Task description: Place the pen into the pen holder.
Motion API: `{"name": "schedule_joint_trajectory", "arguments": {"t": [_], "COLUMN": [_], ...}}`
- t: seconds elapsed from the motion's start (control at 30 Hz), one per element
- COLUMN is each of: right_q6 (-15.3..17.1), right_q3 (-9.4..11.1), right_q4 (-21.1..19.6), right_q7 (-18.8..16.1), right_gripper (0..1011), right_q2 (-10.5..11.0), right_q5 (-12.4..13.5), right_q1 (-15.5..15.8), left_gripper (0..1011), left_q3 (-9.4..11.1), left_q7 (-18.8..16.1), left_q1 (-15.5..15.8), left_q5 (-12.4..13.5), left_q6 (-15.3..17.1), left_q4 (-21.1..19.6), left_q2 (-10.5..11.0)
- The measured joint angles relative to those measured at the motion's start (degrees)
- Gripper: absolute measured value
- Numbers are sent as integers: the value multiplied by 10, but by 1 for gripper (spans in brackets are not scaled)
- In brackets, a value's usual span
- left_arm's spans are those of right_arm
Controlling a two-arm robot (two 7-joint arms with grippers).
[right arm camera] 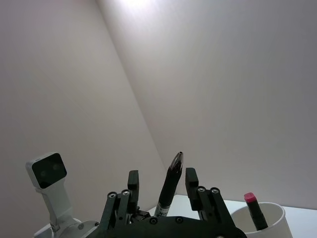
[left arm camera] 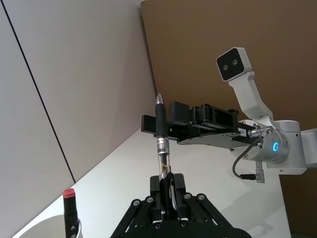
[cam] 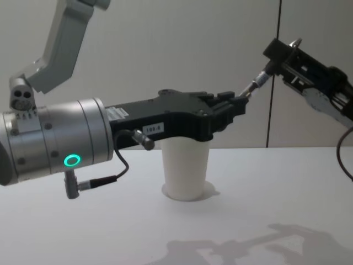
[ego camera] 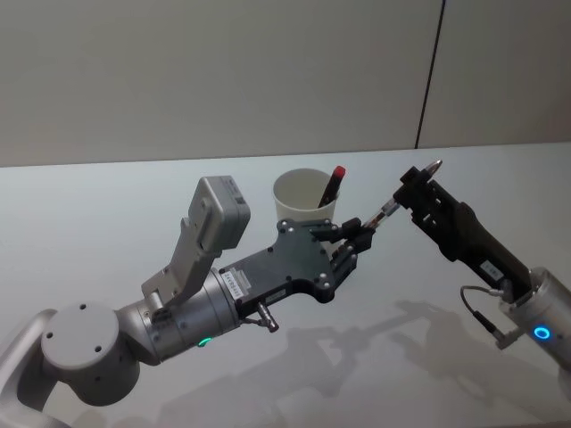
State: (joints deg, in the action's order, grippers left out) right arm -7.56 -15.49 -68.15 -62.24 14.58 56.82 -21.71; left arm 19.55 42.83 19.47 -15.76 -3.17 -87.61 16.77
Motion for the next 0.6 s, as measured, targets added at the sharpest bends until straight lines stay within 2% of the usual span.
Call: {"name": "schedule_joint_trajectory", "arguments": {"t": [0.2,0.27,0.33,0.37,0.5,0.6], "right_q6": [-4,-5,-6,-7,-8,-9], "right_q3": [-2,-2,-3,-3,-5,-5], "right_q4": [1,2,2,2,1,-1], "right_q7": [-2,-2,-2,-2,-2,-2], "right_gripper": [461,358,331,274,164,123], "right_q2": [-1,-2,-2,-2,-2,-2], "right_q5": [4,5,6,6,7,7], "right_q1": [-2,-2,-2,-2,-2,-2], "left_gripper": [175,175,175,175,175,175], "left_q3": [0,0,0,0,0,0], "left_q7": [0,0,0,0,0,0], "left_q1": [0,0,0,0,0,0], "left_q5": [0,0,0,0,0,0], "left_q6": [0,0,0,0,0,0], "left_q4": [0,0,0,0,0,0], "left_q2": [0,0,0,0,0,0]}}
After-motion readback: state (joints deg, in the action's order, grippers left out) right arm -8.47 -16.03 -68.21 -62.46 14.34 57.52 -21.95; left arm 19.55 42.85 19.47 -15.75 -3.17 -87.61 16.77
